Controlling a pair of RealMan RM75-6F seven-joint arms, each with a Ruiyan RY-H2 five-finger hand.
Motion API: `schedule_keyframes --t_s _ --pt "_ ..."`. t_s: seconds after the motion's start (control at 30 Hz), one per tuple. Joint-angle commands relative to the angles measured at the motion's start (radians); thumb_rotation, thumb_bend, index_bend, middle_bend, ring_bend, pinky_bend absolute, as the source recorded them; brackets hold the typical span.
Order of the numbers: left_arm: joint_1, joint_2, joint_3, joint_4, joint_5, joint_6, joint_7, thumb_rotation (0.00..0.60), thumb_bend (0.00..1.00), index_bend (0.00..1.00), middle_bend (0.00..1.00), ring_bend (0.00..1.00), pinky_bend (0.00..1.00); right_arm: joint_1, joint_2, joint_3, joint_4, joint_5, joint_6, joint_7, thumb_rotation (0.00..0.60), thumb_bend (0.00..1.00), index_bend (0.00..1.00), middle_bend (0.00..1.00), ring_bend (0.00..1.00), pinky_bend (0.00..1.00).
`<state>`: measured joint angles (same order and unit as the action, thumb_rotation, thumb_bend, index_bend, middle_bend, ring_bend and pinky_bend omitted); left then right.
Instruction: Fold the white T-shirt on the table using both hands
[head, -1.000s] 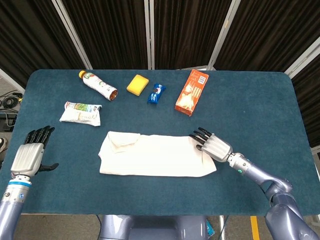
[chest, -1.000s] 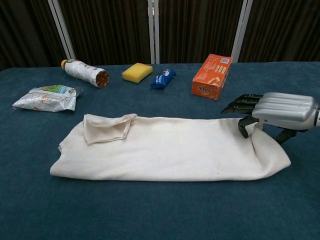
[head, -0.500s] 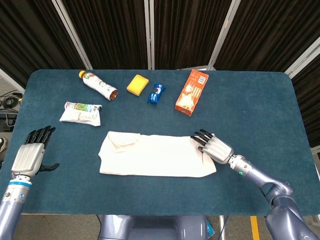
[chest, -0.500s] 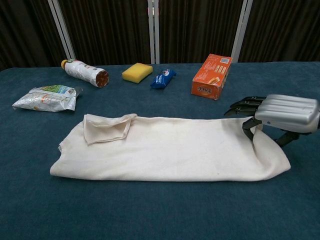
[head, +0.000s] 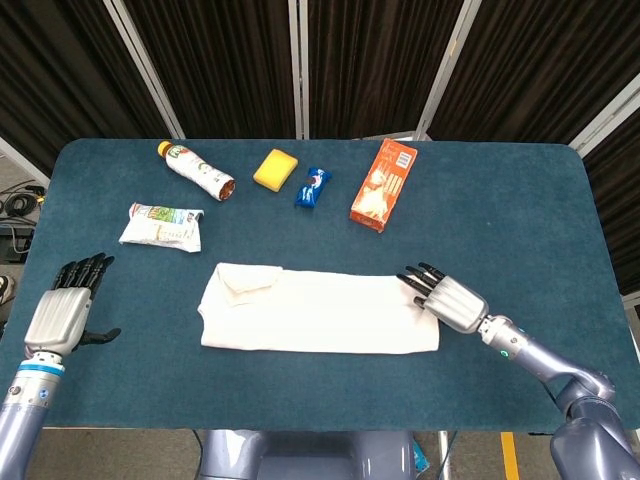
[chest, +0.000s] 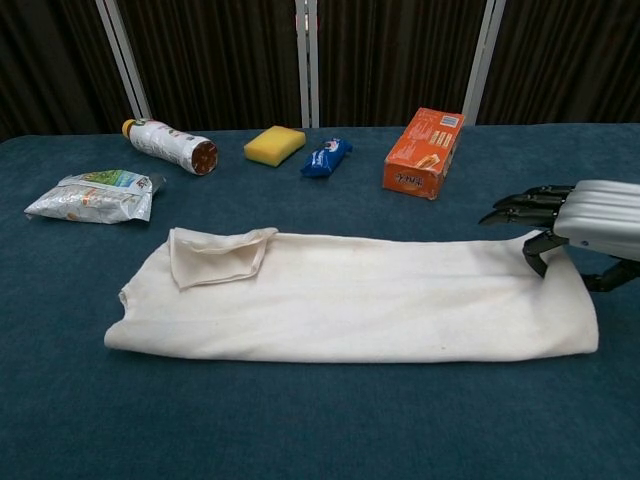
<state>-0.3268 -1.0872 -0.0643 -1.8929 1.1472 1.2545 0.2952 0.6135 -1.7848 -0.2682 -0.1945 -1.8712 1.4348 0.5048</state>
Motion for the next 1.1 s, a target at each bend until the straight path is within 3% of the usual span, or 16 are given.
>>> schedule_keyframes --t_s 0.03,0.53,1.1 --pt "0.001 0.000 0.002 -0.004 0.005 0.000 0.001 0.600 0.15 0.00 0.00 0.00 0.00 -0.018 0.019 -0.001 0.000 0.004 0.011 -0.004 0.600 0.46 0.68 0.06 0.00 0.15" --pt "0.006 0.014 0.017 -0.035 0.049 -0.015 -0.015 0.600 0.15 0.00 0.00 0.00 0.00 -0.110 0.115 -0.002 0.027 0.016 0.068 -0.072 0.600 0.46 0.68 0.08 0.00 0.21" --pt "0.013 0.037 0.018 -0.043 0.096 -0.012 -0.059 0.600 0.15 0.00 0.00 0.00 0.00 -0.183 0.233 0.000 0.022 0.040 -0.041 -0.116 0.600 0.47 0.69 0.10 0.00 0.21"
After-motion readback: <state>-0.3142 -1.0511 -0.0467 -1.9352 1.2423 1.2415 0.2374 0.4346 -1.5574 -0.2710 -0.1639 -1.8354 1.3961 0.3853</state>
